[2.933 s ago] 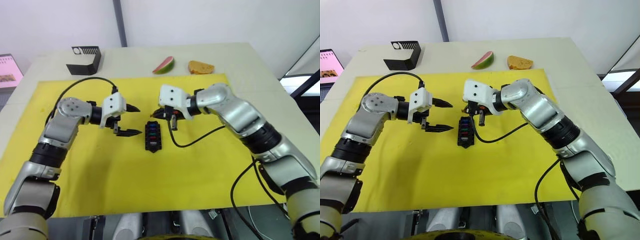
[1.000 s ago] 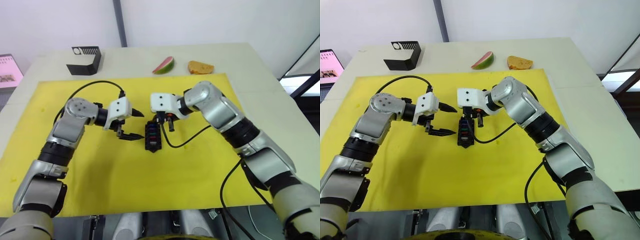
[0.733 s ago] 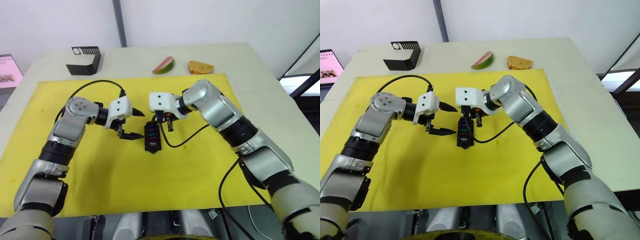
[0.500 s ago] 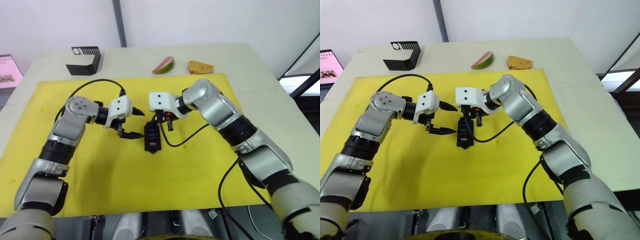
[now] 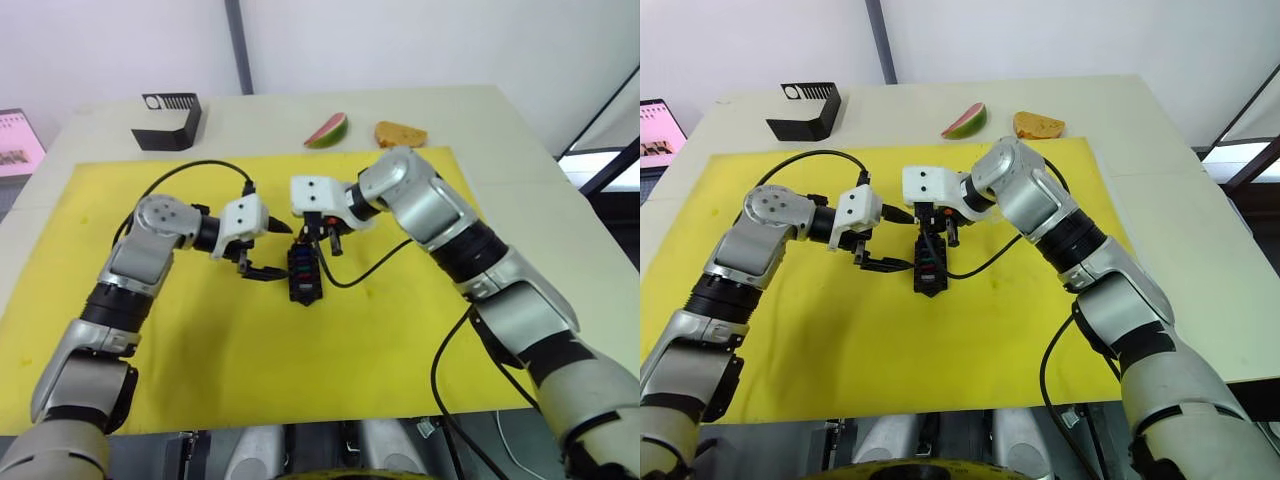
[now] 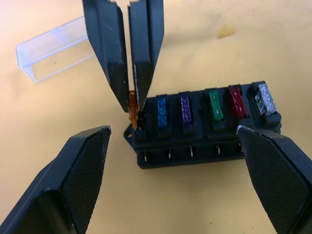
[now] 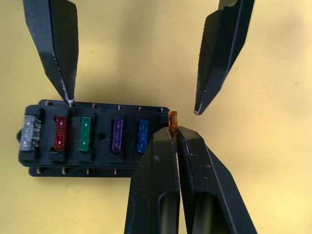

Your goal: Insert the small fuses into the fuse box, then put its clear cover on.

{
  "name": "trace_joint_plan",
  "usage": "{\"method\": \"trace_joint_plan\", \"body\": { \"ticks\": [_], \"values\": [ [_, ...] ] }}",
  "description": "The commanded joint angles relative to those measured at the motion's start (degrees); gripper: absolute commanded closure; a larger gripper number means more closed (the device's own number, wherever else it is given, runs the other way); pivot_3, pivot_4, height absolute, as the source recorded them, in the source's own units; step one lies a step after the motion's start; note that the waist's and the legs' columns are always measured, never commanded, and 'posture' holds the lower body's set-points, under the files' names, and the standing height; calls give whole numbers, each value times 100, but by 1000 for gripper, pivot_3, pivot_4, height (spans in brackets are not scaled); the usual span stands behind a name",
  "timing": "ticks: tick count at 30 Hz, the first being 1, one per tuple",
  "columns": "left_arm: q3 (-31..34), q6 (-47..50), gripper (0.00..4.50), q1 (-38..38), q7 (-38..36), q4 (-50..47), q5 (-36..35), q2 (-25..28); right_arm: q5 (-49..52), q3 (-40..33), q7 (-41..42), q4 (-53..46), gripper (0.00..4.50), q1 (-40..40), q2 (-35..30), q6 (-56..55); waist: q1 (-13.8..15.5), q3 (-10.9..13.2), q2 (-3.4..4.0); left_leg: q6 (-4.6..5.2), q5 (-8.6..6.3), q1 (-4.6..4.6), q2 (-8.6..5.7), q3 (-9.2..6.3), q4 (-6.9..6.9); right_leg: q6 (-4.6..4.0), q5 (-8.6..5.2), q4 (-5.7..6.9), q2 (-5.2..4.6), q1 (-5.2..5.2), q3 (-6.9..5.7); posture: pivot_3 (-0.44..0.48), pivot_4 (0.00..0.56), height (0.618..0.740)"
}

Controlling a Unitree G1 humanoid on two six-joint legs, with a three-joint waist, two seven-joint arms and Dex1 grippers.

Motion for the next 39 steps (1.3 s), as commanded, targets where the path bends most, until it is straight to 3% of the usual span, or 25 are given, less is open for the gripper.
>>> {"method": "trace_joint_plan", "body": {
  "ticks": [1,39],
  "values": [
    [32,-82,117,-51,22,-155,-4,14,-69,-39,45,-44,4500,-155,38,-78,1,0,0,0,0,0,0,0,0,0,0,0,0,0,0,0,150,740],
    [96,-412,117,-37,-8,284,79,7,-372,-53,13,497,4500,-76,264,-346,-10,-1,0,-3,2,2,0,0,1,0,0,3,0,0,0,0,150,740]
  ]
}}
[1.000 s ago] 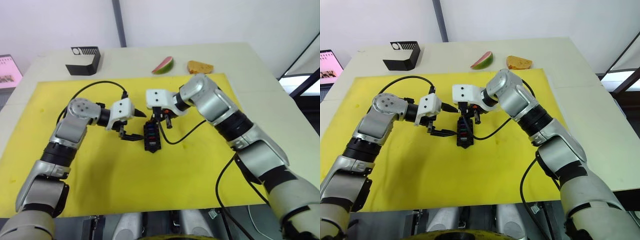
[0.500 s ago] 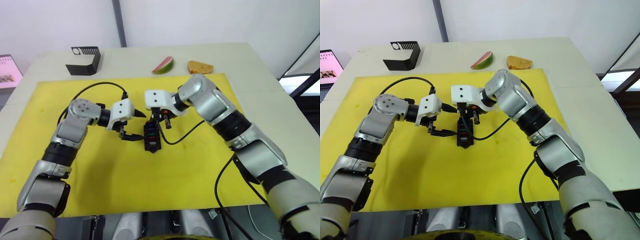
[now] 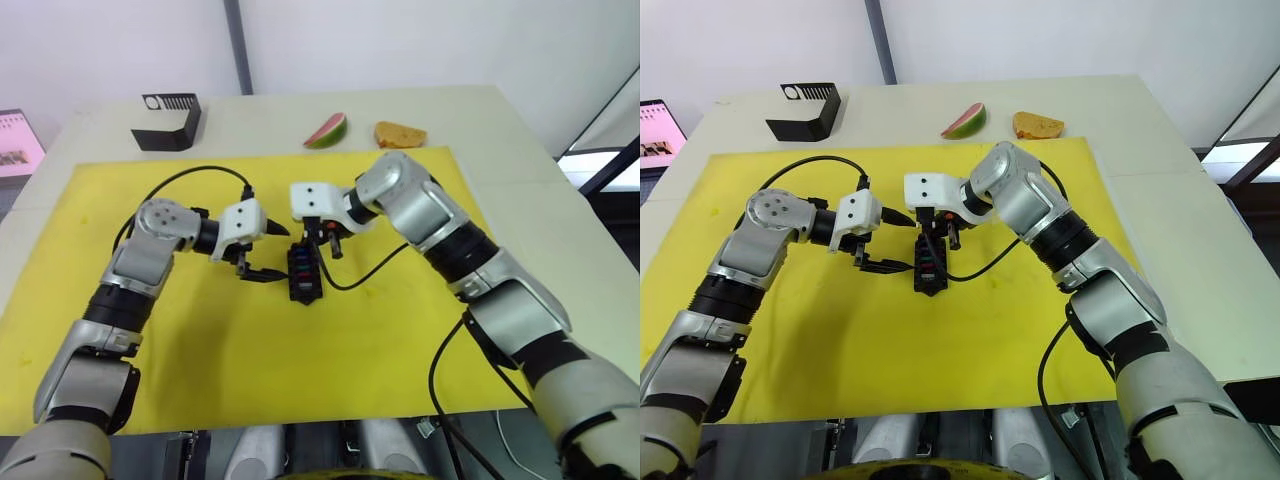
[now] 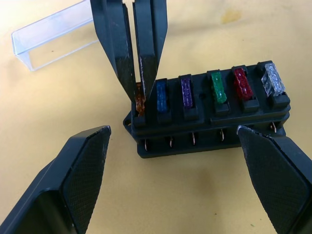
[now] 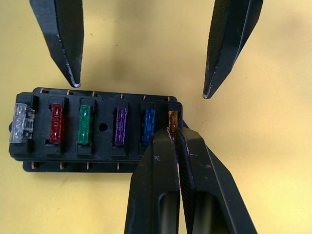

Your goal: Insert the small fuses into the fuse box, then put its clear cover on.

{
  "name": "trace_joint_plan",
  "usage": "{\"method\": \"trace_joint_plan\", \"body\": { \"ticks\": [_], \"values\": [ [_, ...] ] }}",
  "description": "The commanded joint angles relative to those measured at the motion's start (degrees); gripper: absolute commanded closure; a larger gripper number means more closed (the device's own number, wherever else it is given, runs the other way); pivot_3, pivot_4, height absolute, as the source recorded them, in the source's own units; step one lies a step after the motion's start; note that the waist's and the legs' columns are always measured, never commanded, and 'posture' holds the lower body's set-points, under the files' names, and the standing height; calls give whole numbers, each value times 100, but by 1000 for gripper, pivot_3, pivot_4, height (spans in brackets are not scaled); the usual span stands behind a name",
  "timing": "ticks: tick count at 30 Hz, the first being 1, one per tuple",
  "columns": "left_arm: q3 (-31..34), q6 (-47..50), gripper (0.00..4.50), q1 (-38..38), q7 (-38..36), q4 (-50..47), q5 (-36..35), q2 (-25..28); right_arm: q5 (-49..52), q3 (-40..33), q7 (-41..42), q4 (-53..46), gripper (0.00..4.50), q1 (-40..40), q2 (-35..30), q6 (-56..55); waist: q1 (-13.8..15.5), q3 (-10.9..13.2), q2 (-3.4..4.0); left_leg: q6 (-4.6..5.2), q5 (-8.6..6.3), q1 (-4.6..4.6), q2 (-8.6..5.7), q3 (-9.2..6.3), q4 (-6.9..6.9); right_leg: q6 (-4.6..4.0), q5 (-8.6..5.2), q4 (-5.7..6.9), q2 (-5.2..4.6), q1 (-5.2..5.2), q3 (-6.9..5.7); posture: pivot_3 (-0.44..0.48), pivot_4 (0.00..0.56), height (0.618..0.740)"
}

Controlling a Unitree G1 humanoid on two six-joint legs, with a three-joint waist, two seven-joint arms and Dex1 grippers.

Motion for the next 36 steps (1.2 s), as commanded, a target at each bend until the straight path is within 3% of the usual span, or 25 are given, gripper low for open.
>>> {"method": "trace_joint_plan", "body": {
  "ticks": [1,6,9,10,12,17,21,24,27,36],
  "values": [
    [94,-53,117,-14,-11,-89,-43,74,-33,-73,-36,-35,4500,-72,61,-74,-2,0,0,0,0,0,0,0,0,0,0,0,0,0,0,0,150,740],
    [102,-18,117,-3,-21,-111,-60,81,73,-189,4,-282,4500,-58,-4,60,-3,0,0,-1,0,0,0,0,0,0,0,1,0,0,0,0,150,740],
    [114,17,0,-19,-23,-117,-69,87,271,-407,85,-646,3449,-76,-106,238,5,0,0,-1,0,-1,0,0,0,0,0,0,0,-1,0,0,150,740],
    [118,38,0,-23,-22,-138,-75,91,346,-510,62,-773,2854,-81,-142,312,6,0,0,0,0,-2,0,0,0,0,0,0,0,-1,0,0,150,740],
    [141,78,0,-20,-5,-239,-98,98,565,-862,7,-1075,2107,-51,-295,261,12,0,0,0,0,-3,0,0,0,0,0,0,0,-2,0,0,150,740],
    [269,427,0,55,52,-562,-315,71,1329,-1541,96,-1532,2107,323,-433,519,28,-1,-1,1,-1,-2,0,-1,0,0,0,-1,0,0,0,0,150,740],
    [236,364,0,128,113,-552,-224,117,1546,-1786,-452,-1436,2107,983,-61,102,-7,-2,-2,4,-2,4,0,1,0,0,0,1,0,5,0,0,150,740],
    [314,409,0,213,152,-553,-250,191,1757,-2021,-820,-1354,2959,1468,199,78,-5,-2,-2,3,-2,3,0,1,-1,0,0,11,1,-2,1,0,150,740],
    [335,416,0,279,190,-569,-281,244,1707,-1985,-1049,-1150,4455,1614,280,-65,3,-2,-2,2,-1,2,0,1,1,0,0,13,0,-2,1,0,150,740],
    [391,576,0,422,283,-692,-365,281,1559,-1758,-1446,-702,4455,1658,322,-26,8,-2,-2,2,-1,2,0,1,2,0,0,11,0,0,0,0,150,740]
  ]
}}
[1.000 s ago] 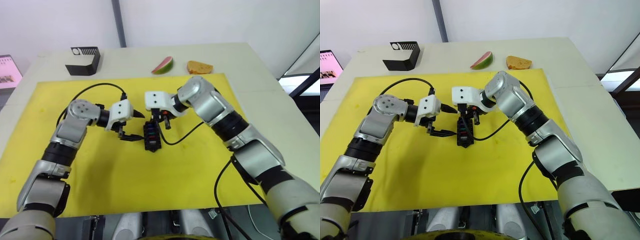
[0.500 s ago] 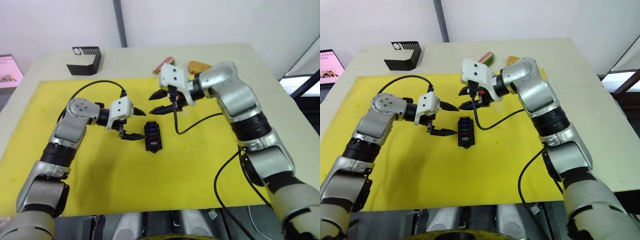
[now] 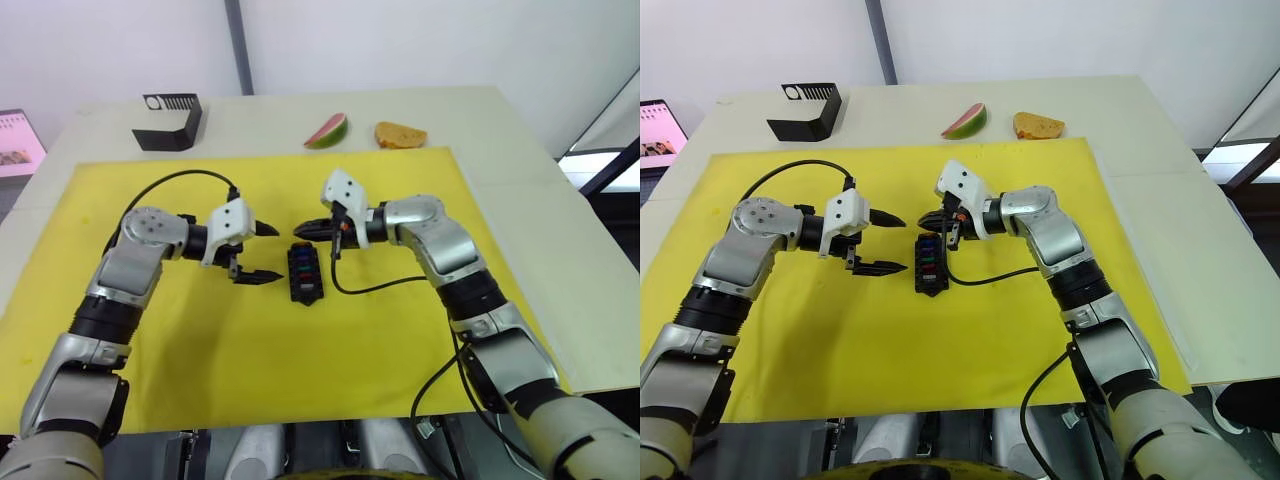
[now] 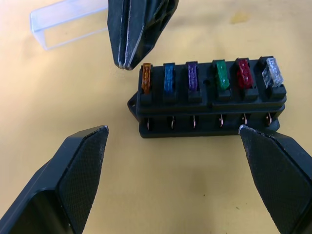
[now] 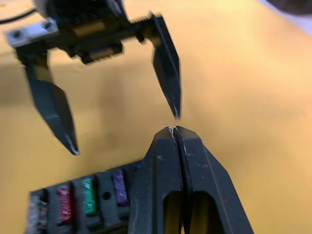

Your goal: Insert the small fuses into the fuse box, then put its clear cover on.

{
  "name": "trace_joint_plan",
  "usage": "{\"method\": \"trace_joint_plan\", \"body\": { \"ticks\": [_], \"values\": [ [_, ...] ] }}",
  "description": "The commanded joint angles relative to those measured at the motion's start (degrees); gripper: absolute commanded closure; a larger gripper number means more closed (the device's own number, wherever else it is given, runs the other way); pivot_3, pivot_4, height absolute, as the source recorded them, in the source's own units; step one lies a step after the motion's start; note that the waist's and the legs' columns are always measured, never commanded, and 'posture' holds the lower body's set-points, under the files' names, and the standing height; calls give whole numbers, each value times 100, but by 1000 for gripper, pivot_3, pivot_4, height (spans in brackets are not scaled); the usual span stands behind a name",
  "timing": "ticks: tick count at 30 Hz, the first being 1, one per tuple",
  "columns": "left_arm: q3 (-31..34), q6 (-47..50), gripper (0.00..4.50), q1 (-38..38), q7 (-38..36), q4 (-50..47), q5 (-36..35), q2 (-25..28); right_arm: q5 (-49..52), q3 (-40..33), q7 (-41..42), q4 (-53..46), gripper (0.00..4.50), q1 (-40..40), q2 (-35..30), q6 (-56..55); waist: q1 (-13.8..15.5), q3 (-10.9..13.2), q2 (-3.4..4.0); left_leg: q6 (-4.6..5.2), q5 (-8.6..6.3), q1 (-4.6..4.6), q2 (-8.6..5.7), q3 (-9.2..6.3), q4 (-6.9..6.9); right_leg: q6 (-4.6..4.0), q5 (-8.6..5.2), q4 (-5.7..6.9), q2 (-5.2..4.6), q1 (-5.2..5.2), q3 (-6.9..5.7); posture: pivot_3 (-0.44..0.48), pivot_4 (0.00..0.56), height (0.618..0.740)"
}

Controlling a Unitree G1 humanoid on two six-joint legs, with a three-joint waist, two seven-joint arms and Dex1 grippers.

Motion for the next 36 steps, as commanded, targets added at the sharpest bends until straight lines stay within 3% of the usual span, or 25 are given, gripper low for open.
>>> {"method": "trace_joint_plan", "body": {
  "ticks": [1,6,12,18,21,23,29,32,36],
  "values": [
    [131,21,0,3,16,-225,-102,65,-64,107,-46,-46,4455,-31,-14,54,-1,0,0,0,0,0,0,0,0,0,0,0,0,0,0,0,150,740],
    [106,20,0,-66,31,-205,-95,15,-557,621,-199,63,4455,150,-191,191,-1,-2,2,2,-1,4,0,0,0,0,0,0,0,3,0,0,150,740],
    [123,-13,0,-55,99,-210,-108,-59,-337,405,-259,-448,4455,241,-203,321,8,-4,2,4,-2,8,0,0,0,0,0,0,0,8,0,0,150,740],
    [688,549,0,333,523,-617,-660,-110,536,-714,-536,-1930,4455,492,-410,1006,9,-4,2,6,-4,0,0,-1,0,0,0,-3,0,3,0,0,150,740],
    [1094,1266,0,981,432,-1257,-1227,186,898,-1478,-820,-2748,4455,1037,-808,1442,6,-4,2,16,-9,2,0,-1,-1,0,0,-4,0,4,0,0,150,740],
    [1558,1660,0,1409,906,-1636,-1498,189,997,-2082,-947,-3230,4455,1674,-1254,1567,36,-4,2,35,-20,3,1,-3,-6,0,0,-9,-1,6,0,0,150,740],
    [3242,2295,0,2630,2312,-2226,-2018,34,1478,-4020,-1096,-4170,1669,3657,-2201,2117,150,-4,2,43,-24,8,1,-4,-5,2,0,-19,-2,21,1,0,150,740],
    [3695,2140,0,3407,2456,-2354,-1871,178,1587,-4662,-1207,-4393,123,4456,-2427,2202,127,-4,3,45,-25,14,5,-3,-14,2,0,-22,2,23,2,0,150,740],
    [3816,2171,0,3968,2396,-2723,-2058,285,1820,-4828,-1469,-4690,26,4814,-2369,2350,143,-4,3,41,-24,48,5,0,-11,1,0,-21,0,60,4,0,150,740]
  ]
}}
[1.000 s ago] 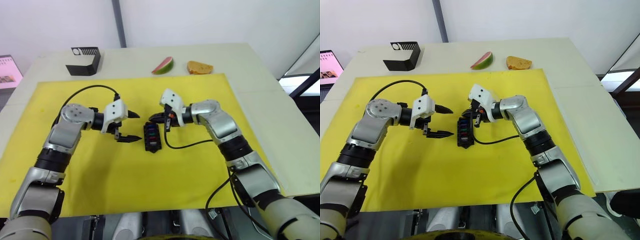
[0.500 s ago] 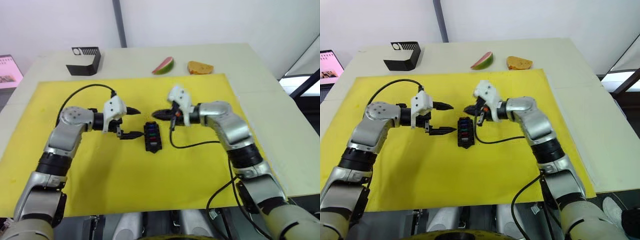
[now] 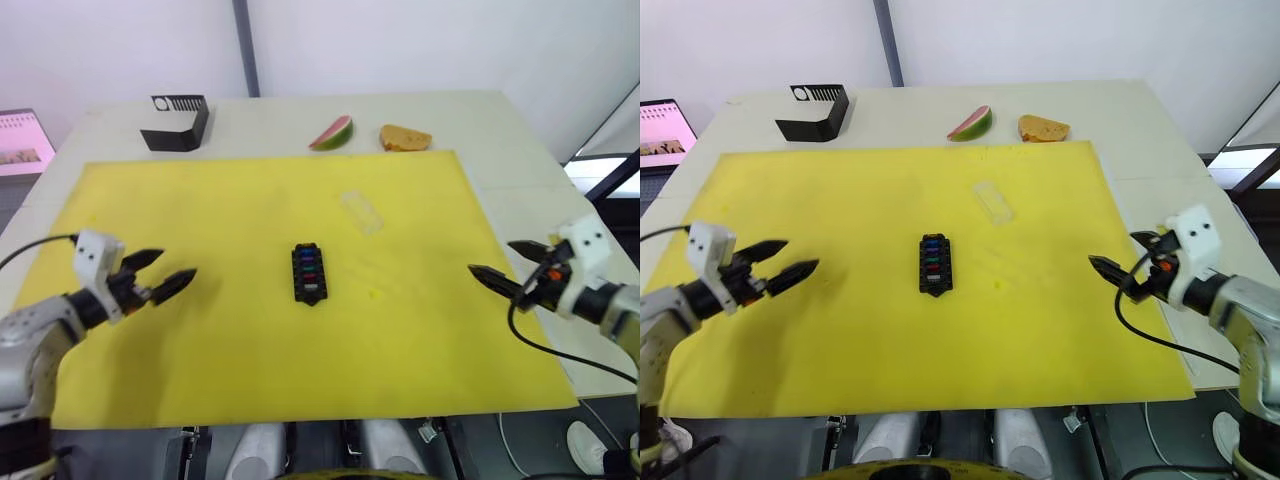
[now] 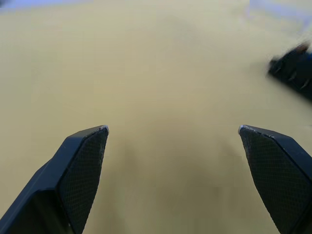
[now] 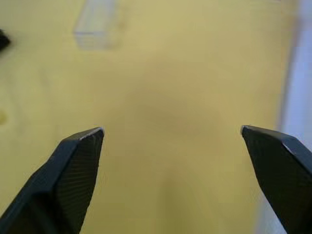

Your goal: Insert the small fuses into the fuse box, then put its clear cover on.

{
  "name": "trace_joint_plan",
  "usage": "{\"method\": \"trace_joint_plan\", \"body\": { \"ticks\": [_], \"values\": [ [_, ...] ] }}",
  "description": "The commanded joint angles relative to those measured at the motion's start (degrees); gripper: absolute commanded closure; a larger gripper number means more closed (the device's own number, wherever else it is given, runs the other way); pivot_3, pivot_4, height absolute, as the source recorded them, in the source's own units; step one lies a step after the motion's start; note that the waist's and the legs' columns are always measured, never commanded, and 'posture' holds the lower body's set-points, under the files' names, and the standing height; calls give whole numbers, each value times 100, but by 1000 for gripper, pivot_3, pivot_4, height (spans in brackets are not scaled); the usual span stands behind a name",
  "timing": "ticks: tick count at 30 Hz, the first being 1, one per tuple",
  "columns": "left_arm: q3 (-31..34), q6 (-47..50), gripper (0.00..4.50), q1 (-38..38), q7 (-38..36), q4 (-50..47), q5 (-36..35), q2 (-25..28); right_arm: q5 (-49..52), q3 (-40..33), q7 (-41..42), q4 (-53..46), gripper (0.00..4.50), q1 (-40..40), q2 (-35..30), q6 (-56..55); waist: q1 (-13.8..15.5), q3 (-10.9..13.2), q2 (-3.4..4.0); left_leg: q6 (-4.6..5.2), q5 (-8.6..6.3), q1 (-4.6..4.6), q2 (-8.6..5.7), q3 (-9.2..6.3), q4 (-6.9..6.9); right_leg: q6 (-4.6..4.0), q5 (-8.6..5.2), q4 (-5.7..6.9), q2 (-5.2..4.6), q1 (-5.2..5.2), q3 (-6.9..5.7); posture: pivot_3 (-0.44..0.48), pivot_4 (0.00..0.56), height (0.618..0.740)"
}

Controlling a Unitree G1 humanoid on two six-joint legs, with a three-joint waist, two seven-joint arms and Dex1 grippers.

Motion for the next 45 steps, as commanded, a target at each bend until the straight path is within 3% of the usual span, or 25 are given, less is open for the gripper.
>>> {"method": "trace_joint_plan", "body": {
  "ticks": [1,4,10,15,19,30,45],
  "values": [
    [158,168,0,40,13,-644,-423,74,331,4,-323,-522,26,-119,112,111,25,3,0,0,0,22,0,0,-1,-1,-1,-2,-1,22,0,0,150,740],
    [-81,448,0,5,188,-1225,-735,-53,454,468,-795,-722,26,-506,402,243,28,3,-1,3,-2,57,2,0,-4,-2,-2,-13,-2,58,0,0,150,740],
    [-787,910,0,-470,1315,-2298,-1006,-678,213,1862,-2037,-636,26,-1652,1276,713,15,2,0,5,-5,50,2,1,-6,0,-2,-15,0,49,0,0,150,740],
    [-1047,1394,0,-838,2115,-2828,-1426,-1102,-181,2562,-2956,272,26,-2755,1971,1180,-8,2,0,2,-3,50,2,1,-5,-1,-1,-9,2,45,0,0,150,740],
    [-1248,1488,0,-1015,2636,-2918,-1417,-1320,-521,3078,-3202,1159,26,-3414,2257,940,-9,2,0,1,-2,46,1,1,-5,-1,-1,-10,3,42,-1,0,150,740],
    [-1626,1097,0,-1307,2645,-2607,-1092,-1240,-918,3498,-3348,2699,26,-4233,2790,325,-103,2,0,0,-2,46,1,3,-6,-2,-1,-8,6,40,-1,0,150,740],
    [-1677,1069,0,-1278,2596,-2730,-996,-1044,-1396,3678,-3259,3774,26,-4546,2949,-367,-113,2,0,1,-2,43,1,2,-7,-2,-1,-10,6,37,-1,0,150,740]
  ]
}}
